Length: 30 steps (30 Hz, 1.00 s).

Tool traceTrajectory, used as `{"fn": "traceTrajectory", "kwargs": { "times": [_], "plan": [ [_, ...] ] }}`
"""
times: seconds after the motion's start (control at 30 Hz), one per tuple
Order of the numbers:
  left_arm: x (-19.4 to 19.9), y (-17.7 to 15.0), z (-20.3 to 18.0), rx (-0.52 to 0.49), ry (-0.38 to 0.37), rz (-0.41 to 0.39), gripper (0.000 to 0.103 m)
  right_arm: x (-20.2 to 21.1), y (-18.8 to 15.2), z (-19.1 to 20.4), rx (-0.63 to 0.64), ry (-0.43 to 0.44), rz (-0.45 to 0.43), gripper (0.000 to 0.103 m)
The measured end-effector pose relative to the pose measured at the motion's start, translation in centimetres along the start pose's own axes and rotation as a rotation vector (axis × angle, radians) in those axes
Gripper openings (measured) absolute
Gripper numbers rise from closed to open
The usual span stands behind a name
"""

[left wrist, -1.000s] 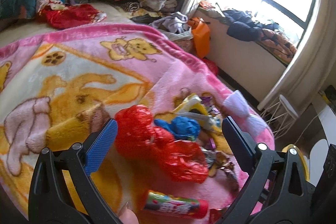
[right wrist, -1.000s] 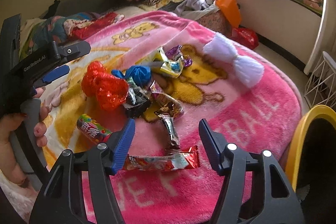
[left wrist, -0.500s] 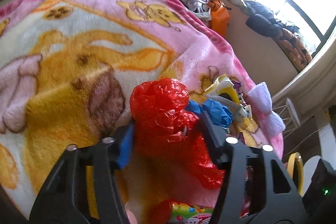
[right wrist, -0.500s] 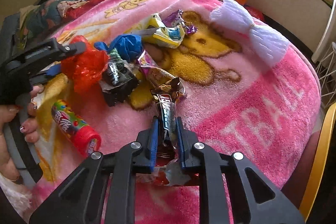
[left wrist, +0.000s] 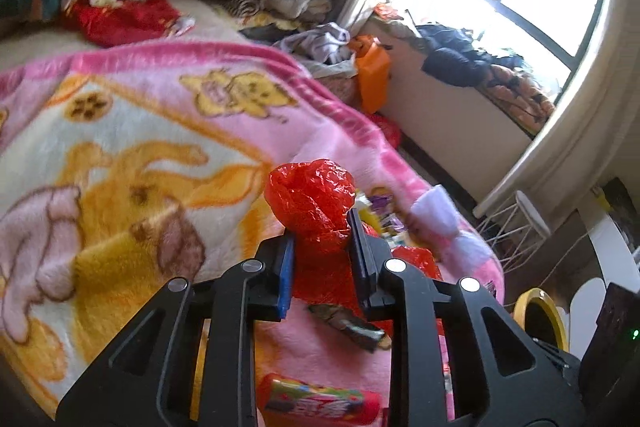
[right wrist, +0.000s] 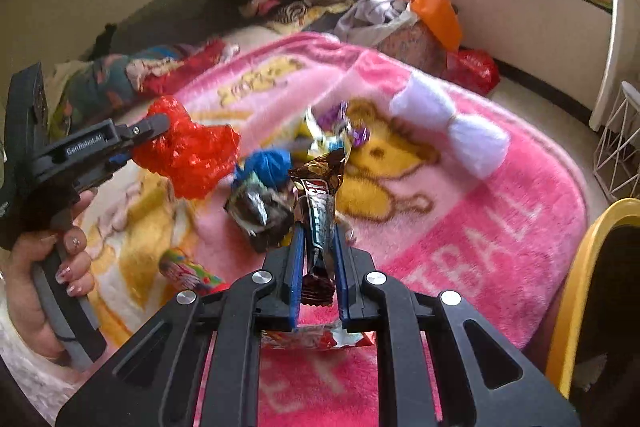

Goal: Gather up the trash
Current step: 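Grasp the red plastic bag with the left tool while the right tool grasps a brown candy wrapper, then carry both held wrappers over the yellow bin and open both tools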

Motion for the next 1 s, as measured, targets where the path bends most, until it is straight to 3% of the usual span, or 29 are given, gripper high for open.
{"fn": "traceTrajectory", "kwargs": {
  "times": [0.33,1.0],
  "plan": [
    [1.7,1.1,-5.0,-0.080,-0.066,-0.039,0.018,4.9,1.8,-1.3,-0.023,-0.026,-0.120,0.014],
    [3.2,0.2,-13.1,-0.204,-0.190,-0.046,0.018,11.0,1.7,-6.5,-0.144,-0.094,-0.236,0.014]
  ]
}}
Point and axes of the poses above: each gripper's, at about its wrist camera, not at the fingertips, and x roughly against the way its jaws point, z to its left, y to its top, the point moved 6 cm from there along -x, roughly the way its jaws point, and after that the axes turned 9 degrees about -x, right-handed, at the moved point
